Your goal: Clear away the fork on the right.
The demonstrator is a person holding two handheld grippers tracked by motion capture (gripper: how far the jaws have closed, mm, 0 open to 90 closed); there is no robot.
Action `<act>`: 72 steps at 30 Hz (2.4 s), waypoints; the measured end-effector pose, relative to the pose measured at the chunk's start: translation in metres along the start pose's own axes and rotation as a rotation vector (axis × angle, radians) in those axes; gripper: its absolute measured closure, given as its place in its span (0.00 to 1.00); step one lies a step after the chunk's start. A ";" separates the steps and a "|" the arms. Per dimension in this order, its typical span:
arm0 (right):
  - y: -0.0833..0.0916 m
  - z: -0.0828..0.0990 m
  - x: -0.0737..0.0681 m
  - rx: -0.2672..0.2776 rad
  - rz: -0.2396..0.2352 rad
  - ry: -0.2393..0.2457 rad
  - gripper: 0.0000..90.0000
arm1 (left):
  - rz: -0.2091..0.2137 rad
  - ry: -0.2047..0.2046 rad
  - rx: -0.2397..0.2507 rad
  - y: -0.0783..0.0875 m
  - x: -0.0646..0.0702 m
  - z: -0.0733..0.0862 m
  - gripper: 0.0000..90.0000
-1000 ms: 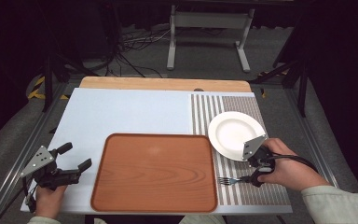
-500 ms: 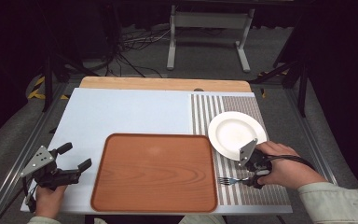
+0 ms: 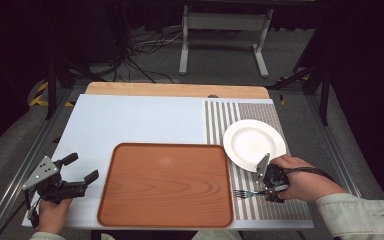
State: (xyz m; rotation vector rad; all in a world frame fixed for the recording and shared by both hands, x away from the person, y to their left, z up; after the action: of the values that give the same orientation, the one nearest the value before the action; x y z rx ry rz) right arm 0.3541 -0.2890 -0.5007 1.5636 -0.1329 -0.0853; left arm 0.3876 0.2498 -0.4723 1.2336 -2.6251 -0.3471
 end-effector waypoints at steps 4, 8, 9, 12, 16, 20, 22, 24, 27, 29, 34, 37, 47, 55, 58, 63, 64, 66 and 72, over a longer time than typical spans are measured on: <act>-0.002 0.002 0.002 -0.034 -0.004 0.029 0.60 | 0.003 -0.001 -0.004 0.000 0.000 0.000 0.02; -0.007 0.005 0.001 -0.067 -0.015 0.047 0.68 | 0.001 -0.001 -0.001 0.000 0.000 0.000 0.02; -0.008 0.006 0.001 -0.072 -0.019 0.050 0.69 | 0.000 0.000 -0.001 0.000 0.000 0.000 0.02; -0.011 0.008 0.002 -0.086 -0.016 0.069 0.75 | 0.003 -0.003 -0.003 0.000 0.001 0.000 0.02; -0.013 0.011 0.004 -0.115 -0.015 0.087 0.85 | 0.002 -0.003 -0.001 -0.001 0.001 0.000 0.02; -0.013 0.010 0.004 -0.118 -0.009 0.103 0.86 | 0.002 -0.003 -0.001 -0.001 0.001 0.000 0.02; -0.013 0.010 0.004 -0.119 -0.007 0.107 0.87 | 0.003 -0.005 -0.003 0.000 0.001 0.000 0.02; -0.012 0.009 0.005 -0.118 0.003 0.115 0.87 | 0.002 -0.004 -0.003 0.000 0.001 0.000 0.02; -0.007 0.008 0.006 -0.111 0.009 0.121 0.87 | 0.002 -0.003 -0.003 0.000 0.000 0.000 0.02; -0.002 0.006 0.005 -0.098 0.013 0.110 0.87 | 0.002 -0.004 -0.002 0.000 0.001 0.000 0.02; 0.011 0.003 0.006 -0.070 0.027 0.094 0.87 | 0.002 -0.004 -0.003 0.000 0.001 0.000 0.02; 0.018 0.001 0.006 -0.045 0.036 0.080 0.87 | 0.002 -0.003 -0.003 0.000 0.001 0.000 0.02; 0.039 -0.008 0.009 0.032 0.067 0.022 0.87 | 0.003 -0.004 -0.003 0.000 0.001 0.000 0.02; 0.052 -0.017 0.012 0.096 0.092 -0.037 0.87 | 0.003 0.000 -0.001 -0.001 0.001 0.000 0.02; 0.056 -0.023 0.013 0.130 0.101 -0.077 0.87 | 0.005 0.000 -0.003 -0.001 0.001 0.000 0.02; 0.060 -0.034 0.015 0.182 0.112 -0.145 0.87 | 0.005 0.002 -0.003 -0.001 0.001 0.000 0.02; 0.060 -0.037 0.015 0.194 0.112 -0.159 0.87 | 0.006 0.002 -0.003 -0.001 0.001 0.000 0.02; 0.062 -0.042 0.015 0.215 0.114 -0.187 0.87 | 0.006 0.002 -0.003 -0.001 0.001 0.000 0.02; 0.066 -0.060 0.015 0.264 0.105 -0.257 0.87 | 0.006 0.000 -0.004 -0.001 0.001 0.000 0.02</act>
State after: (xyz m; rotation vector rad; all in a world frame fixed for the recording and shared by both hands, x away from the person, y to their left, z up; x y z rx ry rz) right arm 0.3751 -0.2313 -0.4346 1.8013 -0.4422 -0.1923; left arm 0.3872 0.2483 -0.4727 1.2248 -2.6262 -0.3513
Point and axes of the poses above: each handheld gripper's, and its own axes: y roughly backward along the jaws, z roughly out of its underside, x roughly to its right, the point moved 10 cm from there along -y, roughly forward along the jaws, and after that the axes turned 1 degree about -x, right-handed, at the moved point
